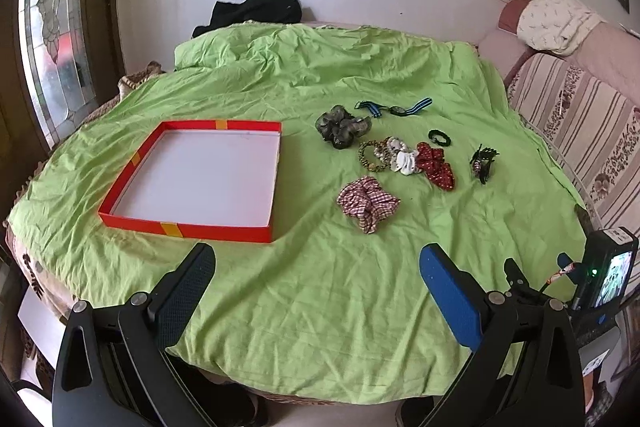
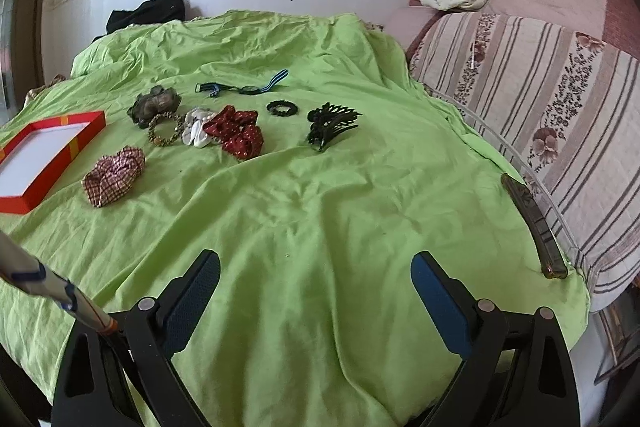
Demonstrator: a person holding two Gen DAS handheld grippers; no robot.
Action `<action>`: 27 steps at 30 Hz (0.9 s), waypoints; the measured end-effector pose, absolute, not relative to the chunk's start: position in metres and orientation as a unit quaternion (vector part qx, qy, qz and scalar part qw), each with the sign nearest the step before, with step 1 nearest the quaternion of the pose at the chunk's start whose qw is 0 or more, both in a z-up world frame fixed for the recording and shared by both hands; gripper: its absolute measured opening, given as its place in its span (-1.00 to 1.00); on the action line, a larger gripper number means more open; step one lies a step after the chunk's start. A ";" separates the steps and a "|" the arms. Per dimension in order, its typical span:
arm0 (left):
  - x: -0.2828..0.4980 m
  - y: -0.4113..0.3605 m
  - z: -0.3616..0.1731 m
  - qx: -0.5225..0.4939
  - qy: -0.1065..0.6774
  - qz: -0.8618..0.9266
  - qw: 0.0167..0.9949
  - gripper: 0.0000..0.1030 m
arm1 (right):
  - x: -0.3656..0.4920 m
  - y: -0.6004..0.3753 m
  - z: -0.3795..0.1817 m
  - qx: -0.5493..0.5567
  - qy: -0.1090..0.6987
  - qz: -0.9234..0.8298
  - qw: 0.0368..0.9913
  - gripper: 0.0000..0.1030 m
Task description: Organize jewelry
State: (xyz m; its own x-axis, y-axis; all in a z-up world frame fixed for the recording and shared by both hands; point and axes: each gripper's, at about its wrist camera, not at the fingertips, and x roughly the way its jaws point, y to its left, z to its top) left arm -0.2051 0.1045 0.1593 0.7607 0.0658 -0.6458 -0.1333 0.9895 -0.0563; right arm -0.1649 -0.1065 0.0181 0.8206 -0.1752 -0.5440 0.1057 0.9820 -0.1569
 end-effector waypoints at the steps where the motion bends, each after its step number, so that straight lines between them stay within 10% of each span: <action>1: -0.204 0.106 0.156 -0.052 0.346 0.053 0.935 0.98 | -0.164 -0.106 0.018 -0.060 0.293 -0.073 0.952 0.89; 8: -0.184 0.108 0.132 -0.041 0.373 0.029 0.926 0.97 | -0.156 -0.104 0.025 -0.050 0.303 -0.045 0.951 0.87; 14: -0.152 0.091 0.123 -0.026 0.398 -0.019 0.917 0.53 | -0.129 -0.102 0.038 -0.034 0.315 0.002 0.948 0.87; 21: -0.096 0.075 0.117 -0.025 0.416 -0.059 0.907 0.53 | -0.065 -0.104 0.050 0.012 0.353 0.061 0.934 0.37; 27: -0.040 0.077 0.099 -0.049 0.437 -0.083 0.894 0.53 | -0.001 -0.104 0.042 0.049 0.385 0.103 0.916 0.36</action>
